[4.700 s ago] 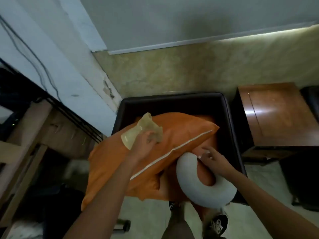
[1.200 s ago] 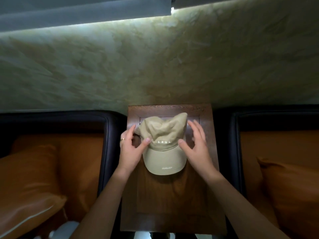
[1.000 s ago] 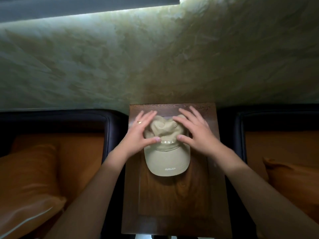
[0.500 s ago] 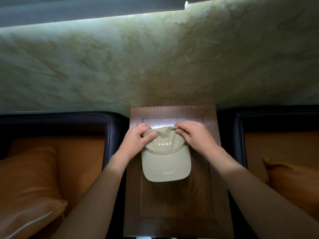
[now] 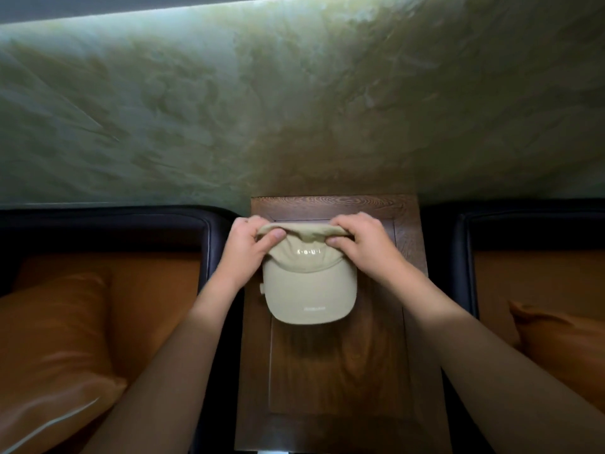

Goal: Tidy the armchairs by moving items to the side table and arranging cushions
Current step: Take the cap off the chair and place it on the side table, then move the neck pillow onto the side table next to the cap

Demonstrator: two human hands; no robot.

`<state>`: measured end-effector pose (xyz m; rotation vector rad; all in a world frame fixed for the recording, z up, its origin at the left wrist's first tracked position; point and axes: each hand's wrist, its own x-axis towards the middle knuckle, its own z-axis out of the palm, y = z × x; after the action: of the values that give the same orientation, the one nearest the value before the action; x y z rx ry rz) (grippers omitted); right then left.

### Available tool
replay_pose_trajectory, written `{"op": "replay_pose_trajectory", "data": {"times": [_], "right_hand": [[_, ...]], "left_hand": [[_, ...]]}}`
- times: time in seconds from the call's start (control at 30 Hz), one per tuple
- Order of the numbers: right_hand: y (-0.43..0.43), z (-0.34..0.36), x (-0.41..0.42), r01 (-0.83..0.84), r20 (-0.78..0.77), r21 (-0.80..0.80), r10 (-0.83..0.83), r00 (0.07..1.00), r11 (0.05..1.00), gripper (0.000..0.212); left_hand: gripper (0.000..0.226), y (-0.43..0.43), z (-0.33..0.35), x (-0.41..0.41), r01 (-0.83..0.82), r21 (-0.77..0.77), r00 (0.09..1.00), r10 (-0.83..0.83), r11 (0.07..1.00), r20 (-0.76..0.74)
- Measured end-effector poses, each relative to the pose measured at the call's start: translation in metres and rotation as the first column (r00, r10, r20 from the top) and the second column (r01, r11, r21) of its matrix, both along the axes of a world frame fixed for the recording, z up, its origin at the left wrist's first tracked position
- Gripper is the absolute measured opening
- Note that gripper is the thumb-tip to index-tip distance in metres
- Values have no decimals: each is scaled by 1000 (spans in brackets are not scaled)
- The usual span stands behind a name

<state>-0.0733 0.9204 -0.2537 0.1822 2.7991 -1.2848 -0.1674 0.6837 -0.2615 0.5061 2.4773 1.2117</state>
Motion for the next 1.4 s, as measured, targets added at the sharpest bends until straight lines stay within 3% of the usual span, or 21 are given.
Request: {"op": "replay_pose_trajectory", "data": {"times": [0.07, 0.23, 0.37, 0.43, 0.57, 0.7, 0.87, 1.0, 1.13, 1.27, 1.4], "right_hand": [[-2, -5, -19, 63, -38, 36, -61, 997, 997, 19], [-18, -9, -39, 288, 35, -10, -288, 957, 957, 61], [-37, -2, 9, 290, -18, 4, -290, 957, 957, 78], [-42, -10, 35, 263, 69, -59, -259, 963, 963, 82], [-47, -33, 52, 75, 148, -95, -60, 987, 993, 77], [-47, -33, 22, 81, 158, -104, -64, 985, 991, 72], [-50, -31, 8, 78, 180, -100, -59, 982, 992, 73], [-50, -22, 17, 116, 224, -103, -91, 970, 988, 72], [-56, -15, 51, 225, 313, -152, -169, 935, 962, 71], [-75, -3, 103, 297, 407, -130, -222, 886, 946, 66], [-112, 4, 178, 197, 474, -87, -134, 870, 976, 60]], "left_hand": [[22, 4, -1, -18, -26, -23, 998, 24, 999, -62], [78, 13, -3, -7, -175, -129, 984, 176, 976, -9], [80, 10, 9, 55, -315, -47, 949, 313, 948, -42], [79, 5, 3, 90, -352, -30, 936, 352, 936, 12], [87, 1, -24, 122, -154, -109, 987, 159, 982, 36], [84, 8, -34, 95, -172, -199, 983, 181, 965, 26], [85, 0, -33, 76, -109, -166, 992, 119, 980, 49], [86, -5, -25, 82, -154, -152, 978, 173, 976, 114], [71, -19, -9, 115, -346, -210, 921, 374, 914, 109], [62, -53, -1, 180, -347, -320, 869, 430, 882, 243], [54, -113, 10, 271, -248, -361, 838, 386, 899, 386]]}}
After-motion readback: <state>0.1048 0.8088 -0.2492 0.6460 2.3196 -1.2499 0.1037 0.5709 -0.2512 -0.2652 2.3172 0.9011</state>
